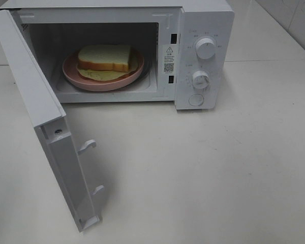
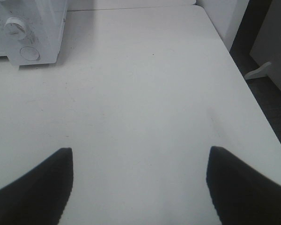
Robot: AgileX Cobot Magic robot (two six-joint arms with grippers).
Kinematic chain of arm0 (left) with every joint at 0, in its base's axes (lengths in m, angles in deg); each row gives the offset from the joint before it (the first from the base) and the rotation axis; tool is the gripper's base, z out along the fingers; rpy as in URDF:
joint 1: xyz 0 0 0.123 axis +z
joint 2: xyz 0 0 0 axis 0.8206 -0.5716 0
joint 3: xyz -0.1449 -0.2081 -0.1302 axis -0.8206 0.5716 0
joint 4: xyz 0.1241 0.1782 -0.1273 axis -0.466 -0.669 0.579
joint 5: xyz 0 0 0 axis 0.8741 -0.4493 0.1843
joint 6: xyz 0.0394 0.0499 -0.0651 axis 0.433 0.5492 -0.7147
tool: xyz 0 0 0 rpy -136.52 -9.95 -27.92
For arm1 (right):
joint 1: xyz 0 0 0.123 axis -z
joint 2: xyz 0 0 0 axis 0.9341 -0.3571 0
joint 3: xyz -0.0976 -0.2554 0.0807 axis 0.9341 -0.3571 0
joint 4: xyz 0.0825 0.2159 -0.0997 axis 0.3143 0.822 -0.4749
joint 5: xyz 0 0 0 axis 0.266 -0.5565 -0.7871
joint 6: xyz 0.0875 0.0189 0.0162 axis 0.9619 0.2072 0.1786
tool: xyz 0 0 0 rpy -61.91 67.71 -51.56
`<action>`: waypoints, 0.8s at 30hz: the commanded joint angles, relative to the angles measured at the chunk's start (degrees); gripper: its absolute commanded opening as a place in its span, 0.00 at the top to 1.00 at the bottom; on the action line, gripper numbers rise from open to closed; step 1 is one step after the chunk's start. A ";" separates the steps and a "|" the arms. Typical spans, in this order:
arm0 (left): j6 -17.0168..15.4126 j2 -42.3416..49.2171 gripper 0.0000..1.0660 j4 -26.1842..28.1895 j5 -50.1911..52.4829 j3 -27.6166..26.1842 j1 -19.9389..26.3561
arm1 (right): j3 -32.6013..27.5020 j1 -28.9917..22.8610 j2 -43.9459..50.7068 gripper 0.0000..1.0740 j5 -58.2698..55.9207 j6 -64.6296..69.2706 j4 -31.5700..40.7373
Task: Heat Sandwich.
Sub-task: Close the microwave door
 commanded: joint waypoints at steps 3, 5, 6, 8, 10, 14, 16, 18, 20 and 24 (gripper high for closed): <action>-0.40 -4.81 0.45 0.86 10.08 -0.74 0.06 | -0.06 0.29 1.66 0.29 0.52 -0.46 0.11; -0.23 -5.61 0.44 0.86 10.26 -0.74 0.06 | -0.06 0.29 1.66 0.29 0.52 -0.46 0.11; -0.23 -6.53 0.41 0.86 10.31 -0.74 0.06 | -0.06 0.29 1.66 0.29 0.52 -0.46 0.11; -0.17 -9.05 0.30 0.86 10.66 -0.74 0.06 | -0.06 0.29 1.66 0.29 0.52 -0.46 0.11; -0.34 -10.89 0.16 0.86 11.17 -0.74 0.06 | -0.06 0.29 1.66 0.29 0.52 -0.46 0.11; -0.34 -13.41 0.05 0.86 12.49 -0.69 0.06 | -0.06 0.29 1.66 0.29 0.52 -0.46 0.11; -0.17 -15.30 0.05 0.74 15.13 0.29 0.06 | -0.06 0.29 1.66 0.29 0.52 -0.46 0.11; -0.17 -16.67 0.05 0.00 17.42 2.01 0.06 | -0.06 0.29 1.66 0.29 0.52 -0.46 0.11; -0.17 -18.33 0.05 0.00 19.82 3.78 0.06 | -0.06 0.29 1.66 0.29 0.52 -0.46 0.11; -0.34 -22.29 0.05 0.74 28.13 7.10 0.06 | -0.06 0.29 1.66 0.29 0.52 -0.46 0.11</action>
